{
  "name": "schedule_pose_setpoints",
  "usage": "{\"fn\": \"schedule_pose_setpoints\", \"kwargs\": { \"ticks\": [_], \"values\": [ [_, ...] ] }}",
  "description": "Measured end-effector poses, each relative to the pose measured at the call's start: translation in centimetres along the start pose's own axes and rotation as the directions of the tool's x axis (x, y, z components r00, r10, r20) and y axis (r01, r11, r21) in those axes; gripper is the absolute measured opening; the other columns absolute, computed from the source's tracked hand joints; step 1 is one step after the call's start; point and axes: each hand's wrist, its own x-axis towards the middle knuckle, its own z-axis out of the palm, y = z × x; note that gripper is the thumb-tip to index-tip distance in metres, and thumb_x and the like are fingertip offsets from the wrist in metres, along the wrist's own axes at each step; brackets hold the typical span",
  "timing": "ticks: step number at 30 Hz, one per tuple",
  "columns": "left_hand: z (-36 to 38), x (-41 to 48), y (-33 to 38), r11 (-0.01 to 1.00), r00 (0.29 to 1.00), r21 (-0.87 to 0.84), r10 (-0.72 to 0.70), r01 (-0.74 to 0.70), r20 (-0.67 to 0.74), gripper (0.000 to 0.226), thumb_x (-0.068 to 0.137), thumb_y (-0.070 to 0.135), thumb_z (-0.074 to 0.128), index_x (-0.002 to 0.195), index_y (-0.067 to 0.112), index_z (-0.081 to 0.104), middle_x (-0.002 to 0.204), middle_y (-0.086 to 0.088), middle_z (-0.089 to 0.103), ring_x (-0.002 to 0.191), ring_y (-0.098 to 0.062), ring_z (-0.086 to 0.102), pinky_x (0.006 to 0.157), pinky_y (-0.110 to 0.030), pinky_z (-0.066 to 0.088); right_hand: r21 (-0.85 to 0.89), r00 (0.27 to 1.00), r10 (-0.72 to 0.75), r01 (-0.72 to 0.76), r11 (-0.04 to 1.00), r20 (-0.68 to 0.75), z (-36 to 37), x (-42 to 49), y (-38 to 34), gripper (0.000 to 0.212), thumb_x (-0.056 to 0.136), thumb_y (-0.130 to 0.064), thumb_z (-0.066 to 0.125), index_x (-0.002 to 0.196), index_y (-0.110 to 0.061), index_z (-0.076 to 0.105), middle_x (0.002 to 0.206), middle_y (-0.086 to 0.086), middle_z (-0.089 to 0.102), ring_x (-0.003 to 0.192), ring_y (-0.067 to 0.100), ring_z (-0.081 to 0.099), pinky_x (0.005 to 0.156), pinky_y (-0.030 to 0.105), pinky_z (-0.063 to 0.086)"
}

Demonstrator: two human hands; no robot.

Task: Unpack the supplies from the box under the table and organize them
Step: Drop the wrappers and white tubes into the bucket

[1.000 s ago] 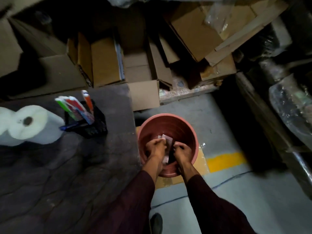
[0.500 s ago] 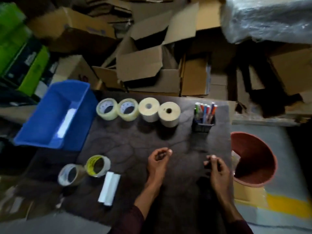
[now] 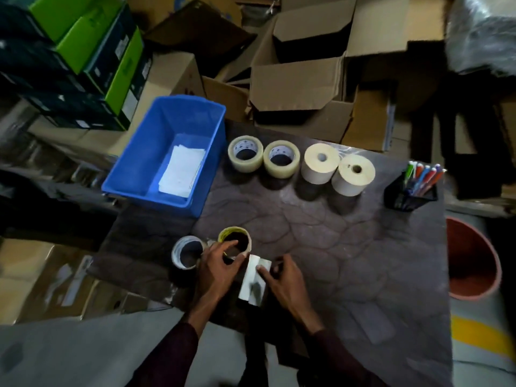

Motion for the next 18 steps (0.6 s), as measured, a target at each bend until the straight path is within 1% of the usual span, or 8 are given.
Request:
{"fn": "schedule_pose_setpoints", "kwargs": {
  "ticks": [2, 4, 6, 7, 9, 12, 15, 18],
  "values": [
    [-0.1, 0.4, -0.7, 0.996, 0.998, 0.059, 0.06, -0.062, 0.034, 0.036, 0.074, 0.047, 0.072, 0.105, 0.03, 0.073, 0.105, 0.007, 0.071, 0.1, -0.015, 0.064, 0.091, -0.039, 0.05, -0.092, 1.0, 0.029, -0.029, 0.995, 0.005, 2.1, -0.8, -0.8, 0.064, 0.071, -0.065, 0.074, 0.114, -0.023, 0.05, 0.113, -0.003, 0.057, 0.104, 0.018, 0.06, 0.085, 0.033, 0.051],
    [0.0, 0.7, -1.4, 0.983, 0.988, 0.115, 0.138, -0.145, 0.074, 0.037, 0.075, 0.051, 0.066, 0.106, 0.032, 0.073, 0.109, 0.009, 0.071, 0.106, -0.015, 0.062, 0.093, -0.041, 0.047, -0.206, 1.0, 0.022, -0.025, 0.978, -0.015, 3.6, -1.5, -1.5, 0.081, 0.066, -0.067, 0.076, 0.122, -0.019, 0.043, 0.12, 0.001, 0.045, 0.11, 0.022, 0.054, 0.085, 0.035, 0.048],
    [0.3, 0.8, -2.3, 0.963, 0.973, 0.156, 0.206, -0.22, 0.105, 0.035, 0.077, 0.051, 0.063, 0.104, 0.031, 0.074, 0.107, 0.011, 0.072, 0.105, -0.013, 0.063, 0.093, -0.036, 0.041, -0.31, 1.0, 0.004, -0.007, 0.951, -0.012, 4.7, -1.9, -2.0, 0.092, 0.064, -0.066, 0.076, 0.132, -0.019, 0.036, 0.123, 0.002, 0.037, 0.113, 0.025, 0.049, 0.082, 0.037, 0.049],
    [0.3, 0.8, -2.5, 0.95, 0.964, 0.181, 0.239, -0.257, 0.114, 0.034, 0.078, 0.05, 0.061, 0.102, 0.03, 0.075, 0.106, 0.011, 0.072, 0.105, -0.013, 0.063, 0.093, -0.033, 0.036, -0.35, 1.0, 0.009, -0.01, 0.937, -0.004, 5.2, -1.9, -1.9, 0.095, 0.066, -0.065, 0.074, 0.137, -0.019, 0.031, 0.126, 0.003, 0.035, 0.114, 0.025, 0.046, 0.08, 0.037, 0.048],
    [0.7, 0.8, -2.9, 0.906, 0.935, 0.236, 0.33, -0.352, 0.129, 0.036, 0.081, 0.047, 0.053, 0.103, 0.028, 0.075, 0.109, 0.008, 0.073, 0.108, -0.016, 0.065, 0.097, -0.033, 0.028, -0.402, 0.999, 0.036, -0.043, 0.915, -0.027, 5.9, -1.9, -2.0, 0.095, 0.073, -0.063, 0.067, 0.146, -0.021, 0.024, 0.131, 0.004, 0.032, 0.118, 0.026, 0.042, 0.081, 0.039, 0.048],
    [1.2, 0.9, -3.4, 0.783, 0.867, 0.373, 0.457, -0.498, 0.197, 0.044, 0.086, 0.039, 0.042, 0.116, 0.024, 0.071, 0.122, 0.002, 0.069, 0.121, -0.022, 0.06, 0.107, -0.043, 0.022, -0.434, 0.991, 0.024, -0.079, 0.897, -0.132, 6.3, -1.8, -1.9, 0.083, 0.08, -0.058, 0.057, 0.15, -0.028, 0.025, 0.132, 0.006, 0.037, 0.118, 0.03, 0.044, 0.085, 0.043, 0.051],
    [1.6, 0.7, -3.5, 0.73, 0.845, 0.427, 0.471, -0.535, 0.253, 0.049, 0.09, 0.036, 0.04, 0.131, 0.02, 0.06, 0.139, -0.003, 0.057, 0.133, -0.023, 0.048, 0.112, -0.049, 0.022, -0.408, 0.991, 0.043, -0.092, 0.908, -0.128, 5.6, -1.4, -1.5, 0.075, 0.086, -0.044, 0.055, 0.153, -0.033, 0.022, 0.133, 0.007, 0.034, 0.12, 0.032, 0.044, 0.089, 0.043, 0.049],
    [2.0, 0.3, -2.9, 0.719, 0.823, 0.402, 0.477, -0.567, 0.308, 0.053, 0.092, 0.039, 0.041, 0.14, 0.018, 0.051, 0.148, -0.005, 0.047, 0.14, -0.025, 0.039, 0.114, -0.049, 0.023, -0.327, 0.995, -0.008, -0.025, 0.945, -0.099, 4.5, -1.4, -0.9, 0.074, 0.086, -0.036, 0.057, 0.152, -0.029, 0.024, 0.127, 0.006, 0.037, 0.115, 0.031, 0.05, 0.089, 0.043, 0.05]
  ]
}}
